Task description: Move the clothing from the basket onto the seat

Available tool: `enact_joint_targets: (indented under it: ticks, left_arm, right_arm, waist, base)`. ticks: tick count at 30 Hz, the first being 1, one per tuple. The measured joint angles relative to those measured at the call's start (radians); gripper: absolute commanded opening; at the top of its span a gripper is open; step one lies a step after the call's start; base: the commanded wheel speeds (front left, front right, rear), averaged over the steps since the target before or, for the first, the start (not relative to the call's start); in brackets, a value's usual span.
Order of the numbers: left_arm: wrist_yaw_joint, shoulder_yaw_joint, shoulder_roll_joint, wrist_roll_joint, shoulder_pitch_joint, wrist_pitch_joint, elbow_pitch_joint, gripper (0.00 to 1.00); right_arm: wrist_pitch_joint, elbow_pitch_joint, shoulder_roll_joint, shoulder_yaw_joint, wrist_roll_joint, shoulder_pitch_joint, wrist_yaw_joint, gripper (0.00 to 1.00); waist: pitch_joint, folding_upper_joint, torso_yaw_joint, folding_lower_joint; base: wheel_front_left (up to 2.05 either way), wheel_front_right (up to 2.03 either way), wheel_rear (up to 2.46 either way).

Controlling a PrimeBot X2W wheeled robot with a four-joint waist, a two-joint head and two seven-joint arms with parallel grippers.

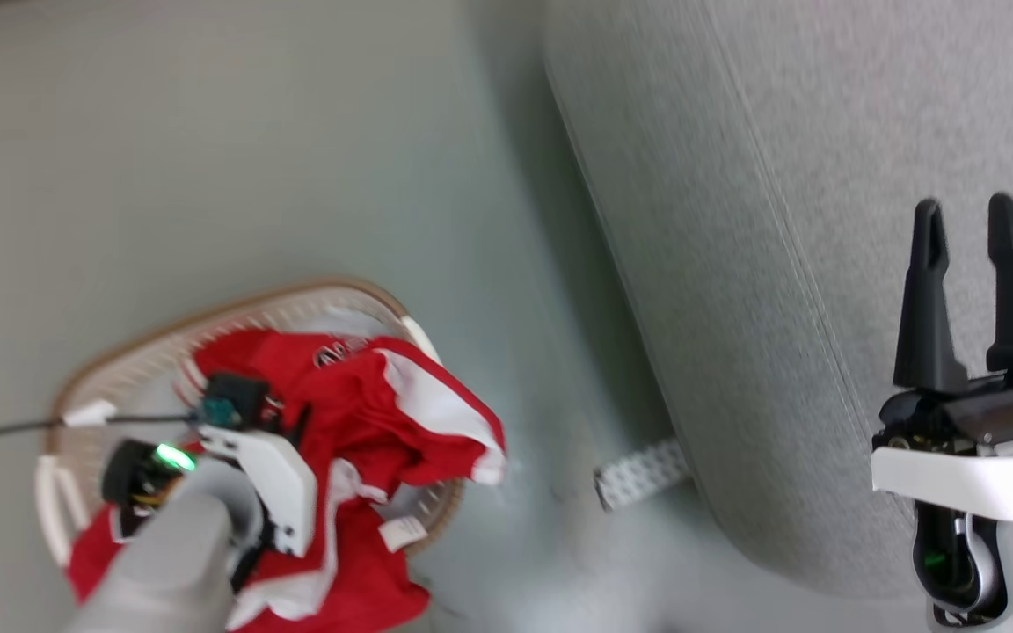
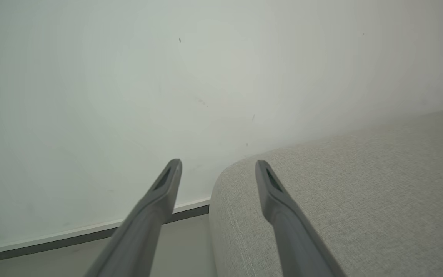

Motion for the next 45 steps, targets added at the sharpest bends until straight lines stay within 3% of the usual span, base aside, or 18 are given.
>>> enact_joint_targets:
  ticks: [11, 24, 34, 45]
  left_arm:
    - [0.0, -0.037, -0.049, -0.115, 0.114, -0.042, -0.134, 0.0]
    - [0.0, 0.077, -0.05, -0.085, 0.227, -0.043, -0.42, 0.0]
    - [0.0, 0.17, -0.073, -0.029, 0.254, -0.043, -0.617, 0.0]
    - [0.0, 0.234, -0.102, 0.025, 0.235, -0.043, -0.802, 0.0]
  right_arm:
    - [0.0, 0.068, 0.0, -0.026, -0.079, 0.088, 0.0, 1.0]
    - [0.0, 0.107, 0.0, -0.035, -0.098, 0.184, 0.0, 1.0]
    - [0.0, 0.128, 0.0, -0.013, -0.075, 0.234, 0.0, 1.0]
    - [0.0, 0.149, 0.0, 0.047, -0.067, 0.261, 0.0, 1.0]
  waist:
    - [-0.243, 0.0, 0.121, -0.0001]
    - [-0.482, 0.0, 0.269, -0.0003]
    - [-0.584, 0.0, 0.324, -0.0003]
    - [-0.622, 0.0, 0.345, -0.0002]
  base:
    - [0.0, 0.0, 0.0]
    - [0.0, 0.0, 0.0]
    - [0.0, 0.0, 0.0]
    - [0.0, 0.0, 0.0]
